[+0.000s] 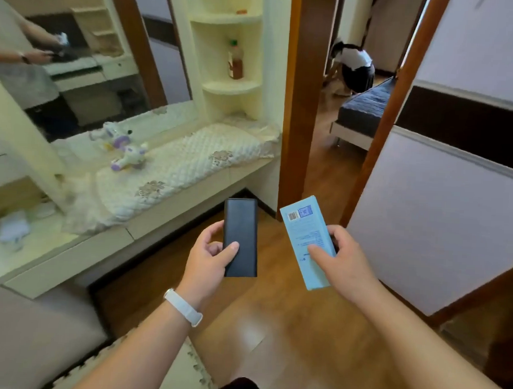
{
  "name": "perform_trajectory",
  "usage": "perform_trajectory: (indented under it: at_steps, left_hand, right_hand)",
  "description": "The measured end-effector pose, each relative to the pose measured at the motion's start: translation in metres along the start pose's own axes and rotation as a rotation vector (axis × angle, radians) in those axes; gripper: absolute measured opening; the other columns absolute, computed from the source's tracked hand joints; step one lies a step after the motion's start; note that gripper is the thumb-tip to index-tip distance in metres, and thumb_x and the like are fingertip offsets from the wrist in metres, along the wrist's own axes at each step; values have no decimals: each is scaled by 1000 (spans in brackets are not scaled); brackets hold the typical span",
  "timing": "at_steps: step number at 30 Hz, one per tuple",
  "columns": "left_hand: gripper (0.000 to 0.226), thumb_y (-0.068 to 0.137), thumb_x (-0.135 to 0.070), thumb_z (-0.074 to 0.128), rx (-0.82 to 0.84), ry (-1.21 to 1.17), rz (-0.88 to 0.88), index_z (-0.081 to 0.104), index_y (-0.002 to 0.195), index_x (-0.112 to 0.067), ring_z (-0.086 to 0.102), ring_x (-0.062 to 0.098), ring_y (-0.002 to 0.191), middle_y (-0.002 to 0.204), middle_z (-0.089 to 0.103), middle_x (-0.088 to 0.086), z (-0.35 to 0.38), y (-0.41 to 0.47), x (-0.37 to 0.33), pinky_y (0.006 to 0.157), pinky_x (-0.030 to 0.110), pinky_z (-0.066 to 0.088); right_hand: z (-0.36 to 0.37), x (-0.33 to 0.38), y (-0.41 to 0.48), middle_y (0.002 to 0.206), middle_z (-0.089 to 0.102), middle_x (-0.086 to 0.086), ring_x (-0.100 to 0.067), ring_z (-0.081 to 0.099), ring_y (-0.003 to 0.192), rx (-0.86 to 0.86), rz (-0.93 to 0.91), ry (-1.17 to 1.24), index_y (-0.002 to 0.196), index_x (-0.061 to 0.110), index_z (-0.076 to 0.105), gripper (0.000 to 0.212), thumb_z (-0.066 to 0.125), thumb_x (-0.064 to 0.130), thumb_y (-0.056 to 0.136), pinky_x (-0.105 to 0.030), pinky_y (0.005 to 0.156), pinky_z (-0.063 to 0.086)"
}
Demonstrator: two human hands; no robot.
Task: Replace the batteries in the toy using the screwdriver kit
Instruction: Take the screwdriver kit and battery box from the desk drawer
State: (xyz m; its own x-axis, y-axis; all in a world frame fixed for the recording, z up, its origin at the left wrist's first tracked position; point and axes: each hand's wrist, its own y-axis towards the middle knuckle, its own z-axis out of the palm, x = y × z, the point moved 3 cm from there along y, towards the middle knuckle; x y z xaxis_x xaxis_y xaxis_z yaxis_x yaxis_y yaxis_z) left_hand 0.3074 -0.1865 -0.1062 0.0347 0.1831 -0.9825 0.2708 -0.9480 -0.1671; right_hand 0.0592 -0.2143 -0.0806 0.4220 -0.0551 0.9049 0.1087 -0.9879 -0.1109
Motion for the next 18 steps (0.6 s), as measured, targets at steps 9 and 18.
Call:
perform_trajectory:
  at_steps: [9,18]
  left_hand:
    - [55,93,-16,66,-224,-159,-24,43,141,-29,73,23,90,88,75,6,-62,76,5,82,46,59]
    - [44,94,-16,64,-260,-272,-33,48,127,-40,71,31,97,103,72,18,-115,214,-13,85,56,57]
  right_hand:
    - [63,39,111,108,62,20,-5,66,93,145,-101,-83,107,31,51,18,62,32,92,-25,68,59]
    - [126,101,248,98,65,18,0,66,84,149,-132,-148,98,37,52,16,63,29,91,-20,64,56]
